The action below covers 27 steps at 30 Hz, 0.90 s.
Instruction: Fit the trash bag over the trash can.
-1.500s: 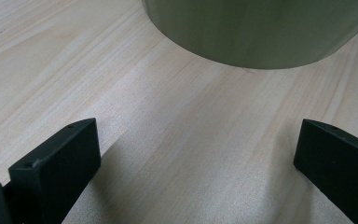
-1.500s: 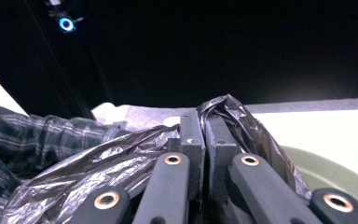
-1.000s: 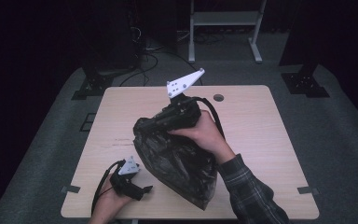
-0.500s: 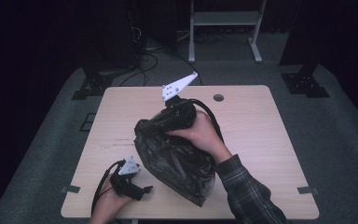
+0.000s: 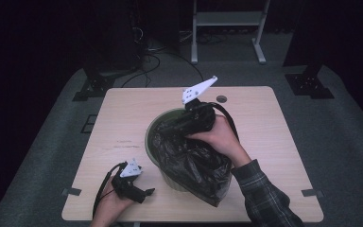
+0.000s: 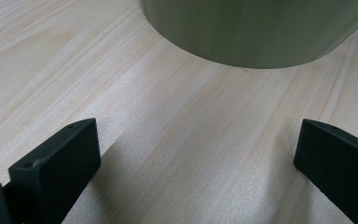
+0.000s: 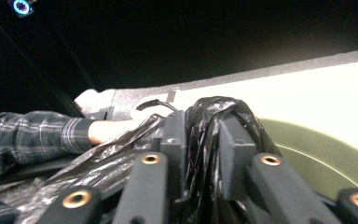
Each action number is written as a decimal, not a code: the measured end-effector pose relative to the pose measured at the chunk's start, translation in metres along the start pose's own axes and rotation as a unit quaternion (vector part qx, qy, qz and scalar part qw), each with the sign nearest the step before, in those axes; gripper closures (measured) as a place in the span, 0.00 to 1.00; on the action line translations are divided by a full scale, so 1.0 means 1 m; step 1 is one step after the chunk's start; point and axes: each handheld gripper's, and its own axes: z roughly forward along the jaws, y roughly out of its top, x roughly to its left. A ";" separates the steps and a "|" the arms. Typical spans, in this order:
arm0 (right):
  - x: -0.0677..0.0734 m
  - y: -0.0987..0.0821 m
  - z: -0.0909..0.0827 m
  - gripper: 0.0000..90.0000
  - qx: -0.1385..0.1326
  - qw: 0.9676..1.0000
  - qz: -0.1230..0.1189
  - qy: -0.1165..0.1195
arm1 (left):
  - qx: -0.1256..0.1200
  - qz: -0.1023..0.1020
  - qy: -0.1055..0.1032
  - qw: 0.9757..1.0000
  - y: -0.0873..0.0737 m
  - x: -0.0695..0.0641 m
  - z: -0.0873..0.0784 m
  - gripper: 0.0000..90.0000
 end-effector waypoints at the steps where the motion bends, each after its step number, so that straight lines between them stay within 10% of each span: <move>1: 0.000 0.000 -0.003 0.79 -0.002 1.000 -0.001 0.000 | 0.000 0.000 0.000 1.000 0.000 0.000 0.000 0.00; 16: 0.012 -0.023 -0.070 0.65 -0.030 0.997 0.001 -0.076 | 0.000 0.000 0.000 1.000 0.000 0.000 0.000 0.00; 27: 0.003 -0.073 -0.123 0.52 -0.040 0.988 0.054 -0.140 | 0.000 0.000 0.000 1.000 0.000 0.000 0.000 0.00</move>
